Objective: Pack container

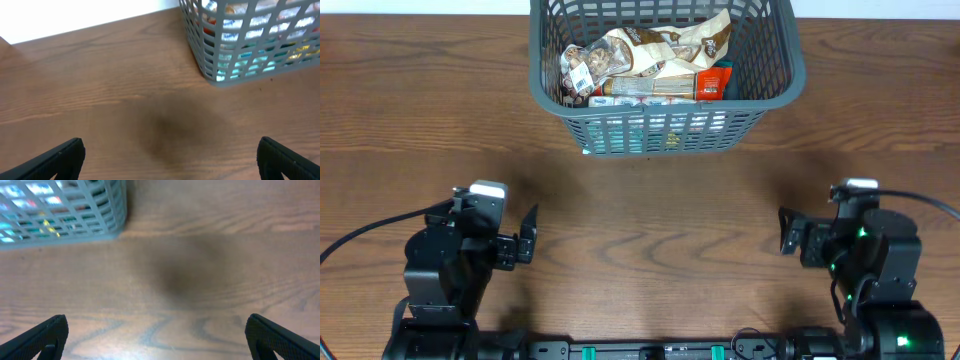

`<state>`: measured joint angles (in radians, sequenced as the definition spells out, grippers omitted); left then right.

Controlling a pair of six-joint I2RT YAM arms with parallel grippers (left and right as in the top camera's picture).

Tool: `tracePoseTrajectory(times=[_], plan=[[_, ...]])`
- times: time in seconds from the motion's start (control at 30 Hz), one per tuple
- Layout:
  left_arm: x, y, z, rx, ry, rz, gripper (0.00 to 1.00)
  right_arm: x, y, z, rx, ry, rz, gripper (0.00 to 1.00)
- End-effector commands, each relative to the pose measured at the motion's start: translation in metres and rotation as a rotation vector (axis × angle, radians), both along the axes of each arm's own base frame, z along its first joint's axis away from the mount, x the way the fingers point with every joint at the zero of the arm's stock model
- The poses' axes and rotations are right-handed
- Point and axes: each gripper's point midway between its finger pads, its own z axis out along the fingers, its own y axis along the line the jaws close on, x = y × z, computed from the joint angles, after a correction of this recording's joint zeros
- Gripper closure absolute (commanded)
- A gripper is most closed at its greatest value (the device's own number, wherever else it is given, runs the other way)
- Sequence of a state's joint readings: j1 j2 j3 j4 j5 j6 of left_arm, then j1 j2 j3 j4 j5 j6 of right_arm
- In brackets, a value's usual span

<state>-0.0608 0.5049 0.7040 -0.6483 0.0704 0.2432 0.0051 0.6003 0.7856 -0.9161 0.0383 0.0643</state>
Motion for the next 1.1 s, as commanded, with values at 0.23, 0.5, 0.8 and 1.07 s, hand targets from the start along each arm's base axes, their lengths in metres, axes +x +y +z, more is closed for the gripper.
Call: tracePoseTrajectory(times=[0.23, 0.5, 0.8, 1.07], plan=[[-0.001, 0.001, 0.002, 0.015, -0.011, -0.003, 0.01, -0.018, -0.001, -0.032, -0.015, 0.108, -0.002, 0.01], [-0.001, 0.001, 0.002, 0.015, -0.011, -0.003, 0.01, -0.019, -0.001, -0.033, -0.015, 0.118, -0.002, 0.01], [-0.001, 0.001, 0.002, 0.015, -0.011, -0.003, 0.01, -0.02, -0.002, -0.031, -0.015, 0.104, -0.003, 0.01], [-0.001, 0.001, 0.002, 0.015, -0.01, -0.003, 0.02, -0.041, 0.026, -0.002, 0.055, -0.072, 0.134, 0.01]])
